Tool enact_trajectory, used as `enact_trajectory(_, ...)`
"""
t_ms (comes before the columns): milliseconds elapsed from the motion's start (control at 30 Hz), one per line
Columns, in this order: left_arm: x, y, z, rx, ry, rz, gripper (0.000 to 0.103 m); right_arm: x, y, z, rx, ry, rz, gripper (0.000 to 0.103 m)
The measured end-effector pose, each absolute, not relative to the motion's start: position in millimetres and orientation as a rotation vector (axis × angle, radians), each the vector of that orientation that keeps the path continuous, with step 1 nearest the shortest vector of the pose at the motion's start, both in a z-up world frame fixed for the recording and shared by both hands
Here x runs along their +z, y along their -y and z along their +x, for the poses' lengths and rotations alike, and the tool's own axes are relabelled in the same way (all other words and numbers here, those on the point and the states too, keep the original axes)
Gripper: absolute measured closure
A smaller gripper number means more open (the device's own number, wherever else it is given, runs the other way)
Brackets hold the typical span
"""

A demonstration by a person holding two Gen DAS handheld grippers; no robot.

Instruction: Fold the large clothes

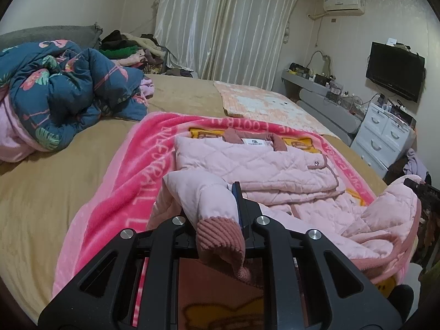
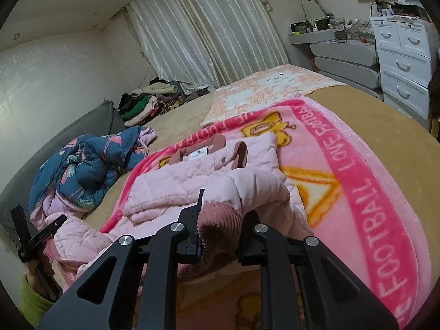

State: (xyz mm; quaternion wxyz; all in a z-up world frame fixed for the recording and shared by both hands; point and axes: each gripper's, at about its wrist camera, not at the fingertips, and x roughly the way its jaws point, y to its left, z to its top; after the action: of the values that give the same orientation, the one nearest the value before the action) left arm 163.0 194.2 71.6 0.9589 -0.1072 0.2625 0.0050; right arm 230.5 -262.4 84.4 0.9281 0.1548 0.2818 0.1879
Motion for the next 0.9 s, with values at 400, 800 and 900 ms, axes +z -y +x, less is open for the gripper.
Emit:
enact_trajectory(400,75,-210,194,0.019,-0.508,-0.238,0.093,101,257,270,0.368,-0.569,0.297,0.087)
enact_trajectory(800,71,-220,238,0.026,-0.478,-0.234,0.092,96,248,327,0.331,-0.595,0.311,0.087)
enact_trajectory(900,65,-223,252,0.024,-0.481,-0.238,0.092,94,243,342,0.331,-0.611,0.309,0.087)
